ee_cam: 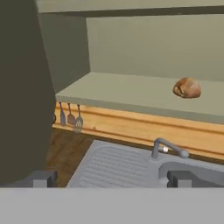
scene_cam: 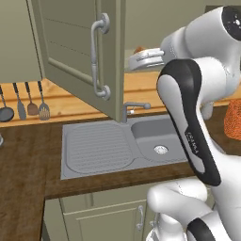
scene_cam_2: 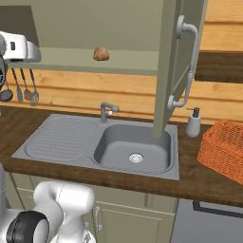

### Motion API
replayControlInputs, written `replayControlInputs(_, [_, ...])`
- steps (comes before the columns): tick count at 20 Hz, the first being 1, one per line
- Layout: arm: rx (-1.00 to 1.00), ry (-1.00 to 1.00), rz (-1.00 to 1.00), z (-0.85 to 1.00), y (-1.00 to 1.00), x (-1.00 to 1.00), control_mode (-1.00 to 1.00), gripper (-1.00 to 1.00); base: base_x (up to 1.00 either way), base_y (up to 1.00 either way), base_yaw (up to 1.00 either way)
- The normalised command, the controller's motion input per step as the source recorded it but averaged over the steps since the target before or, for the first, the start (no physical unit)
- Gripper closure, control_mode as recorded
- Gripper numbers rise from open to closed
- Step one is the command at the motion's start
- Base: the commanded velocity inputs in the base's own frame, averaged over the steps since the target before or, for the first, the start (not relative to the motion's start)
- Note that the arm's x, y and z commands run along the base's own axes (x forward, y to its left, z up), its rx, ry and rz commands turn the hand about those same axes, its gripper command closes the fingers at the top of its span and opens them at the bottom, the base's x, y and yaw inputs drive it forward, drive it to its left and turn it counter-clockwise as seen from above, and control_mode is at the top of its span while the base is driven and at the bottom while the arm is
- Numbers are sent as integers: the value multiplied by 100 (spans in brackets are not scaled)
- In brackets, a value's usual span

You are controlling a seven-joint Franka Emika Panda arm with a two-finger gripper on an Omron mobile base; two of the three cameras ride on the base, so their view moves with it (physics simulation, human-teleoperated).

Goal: Open the cabinet, pick up the bread from the cabinet and place it in the basket. Then move the basket to the dining counter.

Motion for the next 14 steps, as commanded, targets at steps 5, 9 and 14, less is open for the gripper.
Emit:
replayControlInputs(5, [3,-11,1,1,27,-13,-100,-100,0,0,0])
replayControlInputs(9, [1,-26,1,2,1,-1,-100,-100,0,0,0])
replayControlInputs(14, [8,-17,-2,22,-96,0,-100,-100,0,0,0])
